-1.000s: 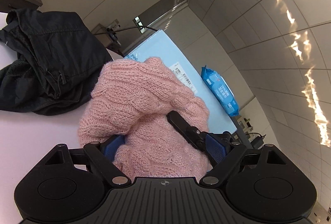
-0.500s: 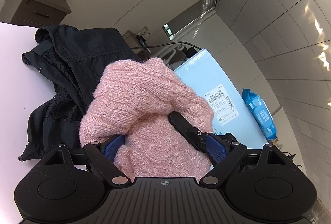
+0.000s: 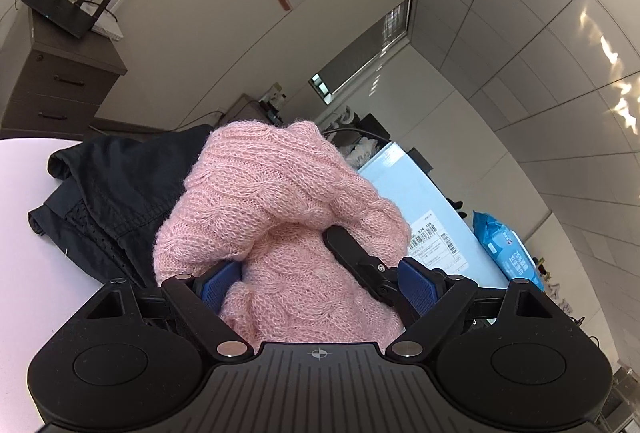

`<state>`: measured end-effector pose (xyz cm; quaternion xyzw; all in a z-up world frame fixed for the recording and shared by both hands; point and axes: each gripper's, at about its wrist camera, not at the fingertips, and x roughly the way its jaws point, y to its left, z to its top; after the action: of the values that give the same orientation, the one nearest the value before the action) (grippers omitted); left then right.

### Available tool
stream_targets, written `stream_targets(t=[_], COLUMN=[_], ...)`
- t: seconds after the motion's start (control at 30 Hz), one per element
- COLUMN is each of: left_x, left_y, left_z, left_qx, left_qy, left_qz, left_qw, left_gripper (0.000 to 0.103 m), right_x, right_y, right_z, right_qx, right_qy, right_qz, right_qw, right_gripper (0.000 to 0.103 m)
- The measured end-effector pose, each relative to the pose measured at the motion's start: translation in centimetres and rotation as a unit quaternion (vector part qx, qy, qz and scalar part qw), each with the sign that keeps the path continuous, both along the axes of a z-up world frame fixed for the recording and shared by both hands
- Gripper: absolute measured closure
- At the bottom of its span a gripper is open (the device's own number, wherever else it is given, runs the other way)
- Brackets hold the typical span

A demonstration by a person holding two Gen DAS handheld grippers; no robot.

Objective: Fold clothes

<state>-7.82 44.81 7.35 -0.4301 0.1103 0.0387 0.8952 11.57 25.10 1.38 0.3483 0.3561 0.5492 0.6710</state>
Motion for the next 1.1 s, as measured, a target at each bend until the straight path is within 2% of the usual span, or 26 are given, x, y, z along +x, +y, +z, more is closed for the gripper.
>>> stream_targets(t=[0.1, 0.27, 0.37, 0.43, 0.5, 0.57, 0.67, 0.73, 0.83, 0.9, 0.97, 1.0, 1.1], left_x=[1.4, 2.4, 2.8, 3.1, 3.3, 3.4, 3.4, 3.5, 3.5, 3.5, 3.4, 3.4, 3.3], left_y=[0.7, 0.8, 1.0, 1.0, 1.0, 0.9, 1.0, 1.0, 1.2, 1.2, 1.4, 1.5, 1.7], left_z=[-1.6, -2.8, -3.2, -3.4, -3.4, -3.4, -3.4, -3.4, -3.4, -3.5, -3.6, -3.6, -3.6], left_qx=[-0.015, -0.010, -0.014, -0.011, -0.011, -0.010, -0.010, -0.011, -0.010, -0.007, -0.012, -0.016, -0.022], left_qy=[0.022, 0.024, 0.025, 0.027, 0.028, 0.031, 0.034, 0.036, 0.042, 0.047, 0.047, 0.046, 0.045], left_qz=[-0.006, -0.014, -0.015, -0.016, -0.015, -0.012, -0.009, -0.006, 0.000, 0.007, 0.006, 0.006, 0.005], left_qw=[0.9996, 0.9996, 0.9995, 0.9994, 0.9994, 0.9994, 0.9993, 0.9993, 0.9991, 0.9988, 0.9988, 0.9988, 0.9987], left_gripper=[0.015, 0.015, 0.015, 0.015, 0.015, 0.015, 0.015, 0.015, 0.015, 0.015, 0.015, 0.015, 0.015], right_x=[0.7, 1.9, 2.6, 3.0, 3.4, 3.7, 3.6, 3.2, 2.0, 1.5, 1.1, 1.0, 1.4], right_y=[0.1, -0.1, -0.2, -0.4, -0.6, -0.9, -1.5, -2.4, -4.7, -5.6, -5.5, -5.1, -3.1], right_z=[-1.7, -4.2, -5.4, -6.2, -7.2, -8.1, -8.2, -7.6, -5.6, -3.8, -1.4, -0.6, 0.3], right_qx=[-0.014, -0.011, -0.006, 0.000, 0.015, 0.037, 0.046, 0.046, 0.047, 0.067, 0.097, 0.107, 0.112], right_qy=[0.019, 0.062, 0.093, 0.119, 0.157, 0.189, 0.198, 0.183, 0.128, 0.079, 0.025, 0.013, 0.028], right_qz=[-0.015, -0.032, -0.036, -0.041, -0.047, -0.051, -0.068, -0.098, -0.175, -0.183, -0.131, -0.099, -0.022], right_qw=[1.000, 0.997, 0.995, 0.992, 0.986, 0.980, 0.977, 0.977, 0.975, 0.978, 0.986, 0.989, 0.993], right_gripper=[0.054, 0.051, 0.042, 0.030, 0.023, 0.019, 0.016, 0.015, 0.014, 0.014, 0.013, 0.013, 0.012])
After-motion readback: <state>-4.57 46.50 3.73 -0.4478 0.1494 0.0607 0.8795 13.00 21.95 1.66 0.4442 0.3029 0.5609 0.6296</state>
